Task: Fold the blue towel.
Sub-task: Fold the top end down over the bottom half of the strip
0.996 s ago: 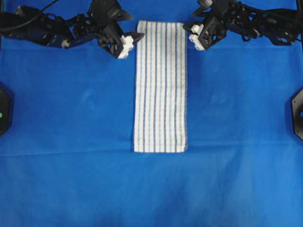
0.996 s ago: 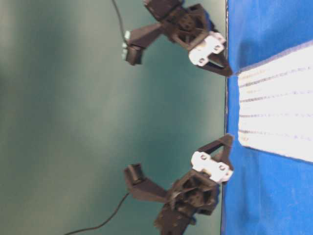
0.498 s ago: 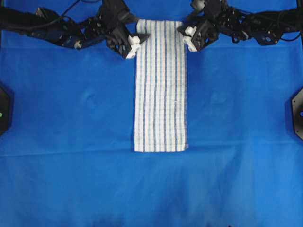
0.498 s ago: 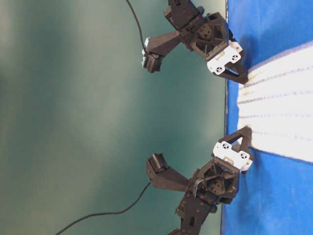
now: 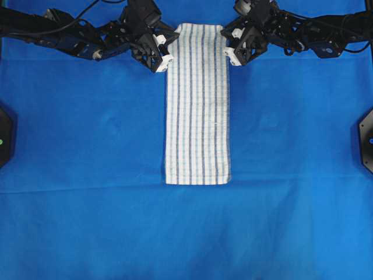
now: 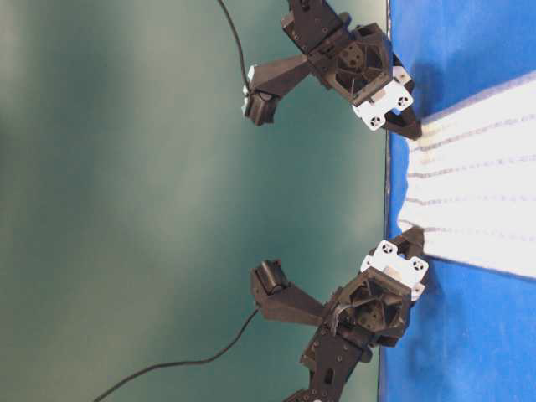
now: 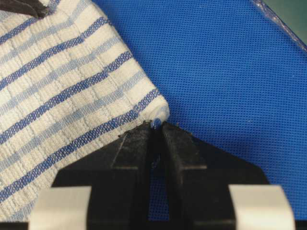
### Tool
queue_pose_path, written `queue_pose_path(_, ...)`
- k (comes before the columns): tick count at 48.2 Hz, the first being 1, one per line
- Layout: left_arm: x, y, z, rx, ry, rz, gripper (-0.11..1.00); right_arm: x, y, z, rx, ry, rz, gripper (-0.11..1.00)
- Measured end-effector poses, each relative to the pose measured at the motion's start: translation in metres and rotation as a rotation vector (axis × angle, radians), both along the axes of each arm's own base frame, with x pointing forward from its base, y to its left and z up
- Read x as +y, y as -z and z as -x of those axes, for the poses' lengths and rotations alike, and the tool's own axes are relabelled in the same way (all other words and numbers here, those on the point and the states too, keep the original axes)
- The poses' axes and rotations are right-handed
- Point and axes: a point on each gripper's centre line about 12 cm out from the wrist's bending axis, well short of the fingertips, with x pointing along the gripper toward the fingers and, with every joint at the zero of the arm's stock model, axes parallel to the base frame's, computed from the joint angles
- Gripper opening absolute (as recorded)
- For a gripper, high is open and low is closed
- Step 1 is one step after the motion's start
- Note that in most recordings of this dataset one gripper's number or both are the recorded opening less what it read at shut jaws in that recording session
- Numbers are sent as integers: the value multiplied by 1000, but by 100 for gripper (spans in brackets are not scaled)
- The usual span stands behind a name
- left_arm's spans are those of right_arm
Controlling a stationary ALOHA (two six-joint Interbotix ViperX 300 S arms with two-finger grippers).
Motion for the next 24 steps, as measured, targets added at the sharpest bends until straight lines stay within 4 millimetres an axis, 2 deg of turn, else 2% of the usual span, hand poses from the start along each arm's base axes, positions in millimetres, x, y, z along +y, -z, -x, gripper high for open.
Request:
queue_pose_path(10, 1, -7, 2, 10, -2, 4, 3, 0, -5, 1, -6, 0, 5, 8)
queue_pose_path(24, 28, -22, 4, -1, -44, -27, 3, -16, -22, 8, -42, 40, 36, 8)
